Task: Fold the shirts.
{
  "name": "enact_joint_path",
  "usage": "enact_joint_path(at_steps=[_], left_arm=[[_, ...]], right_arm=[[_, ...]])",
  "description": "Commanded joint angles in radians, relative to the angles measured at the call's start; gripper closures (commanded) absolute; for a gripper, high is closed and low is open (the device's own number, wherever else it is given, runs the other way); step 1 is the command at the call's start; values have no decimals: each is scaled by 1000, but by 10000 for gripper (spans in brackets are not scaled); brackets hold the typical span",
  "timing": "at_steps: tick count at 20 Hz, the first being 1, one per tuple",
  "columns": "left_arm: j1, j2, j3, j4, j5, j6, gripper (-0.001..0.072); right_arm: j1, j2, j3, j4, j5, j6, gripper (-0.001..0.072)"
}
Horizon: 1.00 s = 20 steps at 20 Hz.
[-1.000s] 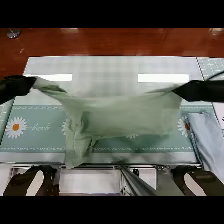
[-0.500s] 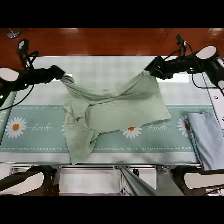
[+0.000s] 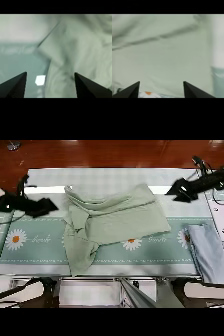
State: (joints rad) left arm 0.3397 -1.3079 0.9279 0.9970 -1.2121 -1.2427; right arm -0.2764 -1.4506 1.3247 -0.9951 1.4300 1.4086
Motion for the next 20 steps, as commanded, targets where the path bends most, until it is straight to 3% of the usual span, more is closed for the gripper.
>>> enact_joint_path(at_steps=[1, 3, 6, 12, 15, 16, 17, 18, 20], left_arm=[[193, 50, -291, -200, -79, 73, 7], [251, 85, -411, -279, 1, 132, 7], [234, 90, -485, -291, 47, 180, 7], [-20, 84, -499, -351, 257, 201, 6], [-116, 77, -486, -350, 332, 168, 23], [-129, 68, -478, -350, 328, 164, 172], [-139, 52, -464, -343, 302, 169, 477], [-145, 37, -448, -336, 270, 199, 680], [-147, 28, -419, -312, 228, 201, 684]], right_arm=[[-118, 187, -321, -31, -135, -21, 94], [-151, 273, -495, 106, -233, -119, 94], [-150, 318, -615, 140, -221, -190, 94], [-150, 318, -676, 145, -231, -220, 93], [-156, 318, -675, 144, -245, -217, 93], [-163, 318, -675, 138, -257, -217, 93], [-171, 317, -675, 136, -273, -214, 93], [-177, 317, -675, 128, -288, -204, 93], [-177, 317, -676, 74, -315, -164, 93]])
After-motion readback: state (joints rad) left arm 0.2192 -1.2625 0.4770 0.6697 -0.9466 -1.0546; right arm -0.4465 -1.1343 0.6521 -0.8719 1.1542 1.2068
